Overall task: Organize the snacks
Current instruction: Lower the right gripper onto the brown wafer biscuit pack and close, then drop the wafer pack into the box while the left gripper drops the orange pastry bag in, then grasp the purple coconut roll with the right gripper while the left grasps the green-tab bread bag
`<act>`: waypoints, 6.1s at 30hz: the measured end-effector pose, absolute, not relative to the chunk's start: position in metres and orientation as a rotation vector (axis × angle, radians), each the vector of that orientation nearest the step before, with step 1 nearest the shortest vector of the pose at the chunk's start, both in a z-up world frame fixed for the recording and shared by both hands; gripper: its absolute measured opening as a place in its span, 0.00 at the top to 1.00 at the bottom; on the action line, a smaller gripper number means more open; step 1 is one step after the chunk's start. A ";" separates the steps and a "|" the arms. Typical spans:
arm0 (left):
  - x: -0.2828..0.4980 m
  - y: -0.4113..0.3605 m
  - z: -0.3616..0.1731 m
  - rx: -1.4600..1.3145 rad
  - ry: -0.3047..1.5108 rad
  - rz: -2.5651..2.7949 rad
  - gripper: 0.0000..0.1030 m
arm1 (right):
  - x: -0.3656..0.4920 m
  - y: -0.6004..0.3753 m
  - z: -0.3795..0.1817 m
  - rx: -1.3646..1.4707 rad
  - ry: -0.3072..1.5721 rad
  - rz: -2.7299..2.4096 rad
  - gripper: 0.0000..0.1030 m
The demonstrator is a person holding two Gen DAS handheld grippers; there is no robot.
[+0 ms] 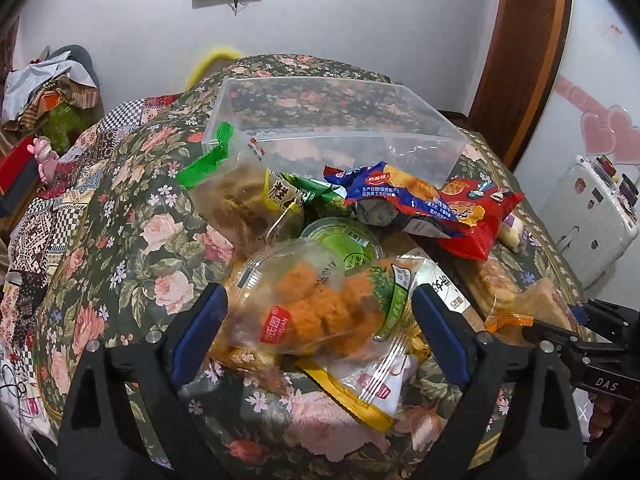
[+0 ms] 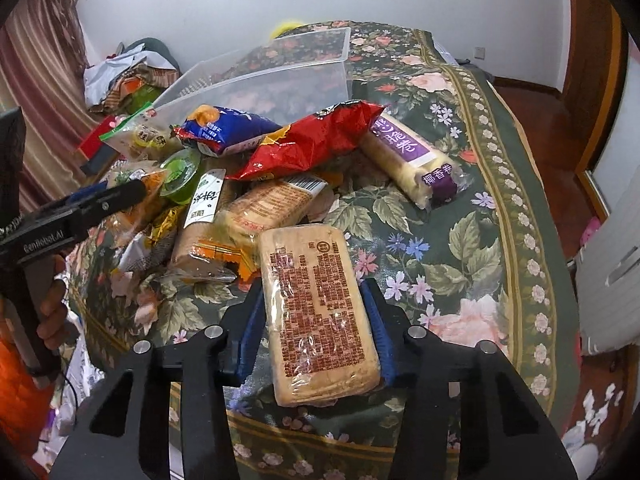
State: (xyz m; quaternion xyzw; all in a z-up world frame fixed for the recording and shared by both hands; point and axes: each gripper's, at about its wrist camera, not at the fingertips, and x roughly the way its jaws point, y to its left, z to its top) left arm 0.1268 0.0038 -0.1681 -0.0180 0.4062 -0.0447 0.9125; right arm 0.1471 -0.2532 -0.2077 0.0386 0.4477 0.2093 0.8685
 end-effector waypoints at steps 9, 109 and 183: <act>0.131 0.000 -0.173 -0.048 0.852 -0.103 0.01 | 0.145 -0.250 -0.206 0.088 0.927 0.438 0.68; 0.277 0.018 -0.120 -0.098 0.853 -0.044 0.39 | 0.312 -0.159 -0.142 -0.094 0.767 0.405 0.59; 0.172 0.052 -0.157 -0.108 0.852 -0.110 0.65 | 0.249 -0.266 -0.231 -0.088 0.899 0.314 0.58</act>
